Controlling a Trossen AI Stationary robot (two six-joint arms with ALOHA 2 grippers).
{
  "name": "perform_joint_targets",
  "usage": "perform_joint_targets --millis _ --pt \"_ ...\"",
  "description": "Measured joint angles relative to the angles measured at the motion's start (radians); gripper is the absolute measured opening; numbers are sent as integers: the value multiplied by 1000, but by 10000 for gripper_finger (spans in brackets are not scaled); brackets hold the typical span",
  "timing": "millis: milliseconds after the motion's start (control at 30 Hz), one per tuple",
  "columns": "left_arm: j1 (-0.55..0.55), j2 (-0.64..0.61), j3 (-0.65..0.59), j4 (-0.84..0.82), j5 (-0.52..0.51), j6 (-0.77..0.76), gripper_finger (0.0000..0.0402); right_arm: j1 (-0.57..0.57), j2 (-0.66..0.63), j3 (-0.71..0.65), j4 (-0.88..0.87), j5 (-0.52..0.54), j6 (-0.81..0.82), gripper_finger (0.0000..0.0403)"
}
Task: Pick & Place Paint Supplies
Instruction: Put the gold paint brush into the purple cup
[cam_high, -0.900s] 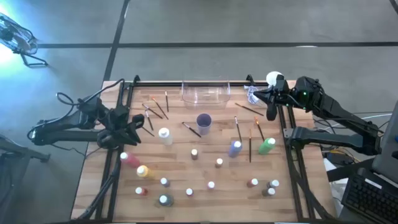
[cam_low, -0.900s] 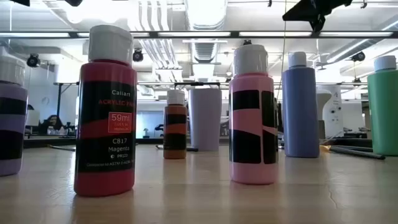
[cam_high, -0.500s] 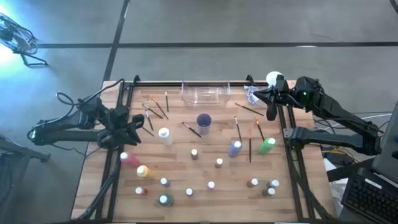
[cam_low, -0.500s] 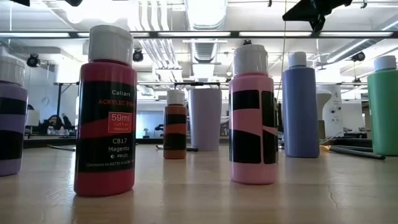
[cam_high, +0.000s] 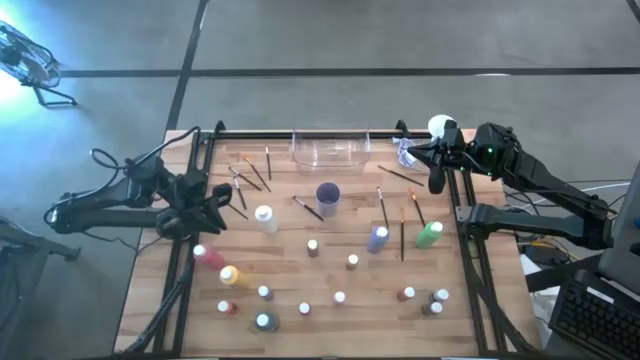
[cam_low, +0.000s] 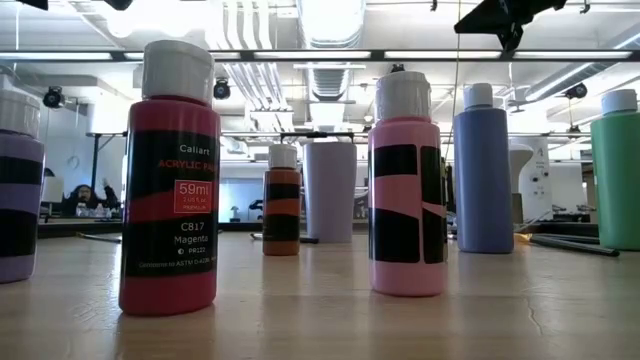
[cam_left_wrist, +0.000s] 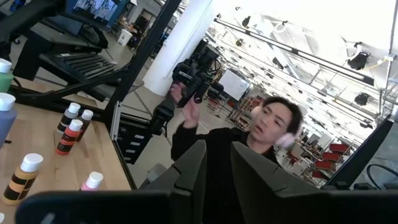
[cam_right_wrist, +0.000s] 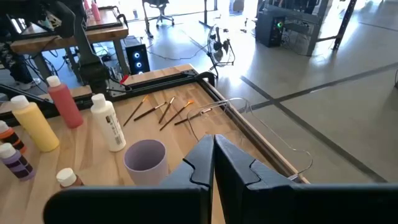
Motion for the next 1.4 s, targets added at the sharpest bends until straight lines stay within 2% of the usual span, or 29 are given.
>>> perform_joint_targets --millis 167,333,400,533,667,833,967,1233,1400 --pt "0 0 0 0 0 0 81 0 10 0 110 15 -193 8" --pt "0 0 0 0 0 0 81 0 32 0 291 17 -207 8" --pt "0 0 0 0 0 0 81 0 41 0 347 17 -155 8" --pt "0 0 0 0 0 0 81 0 79 0 406 16 67 8" --pt "0 0 0 0 0 0 81 0 157 0 407 -49 67 8" --pt "0 0 0 0 0 0 81 0 275 0 394 -53 86 8" --pt "0 0 0 0 0 0 81 -1 340 0 347 -53 84 8" --pt "0 0 0 0 0 0 81 -91 455 116 -65 29 -9 8" --pt "0 0 0 0 0 0 81 -176 509 155 -168 25 -74 19"
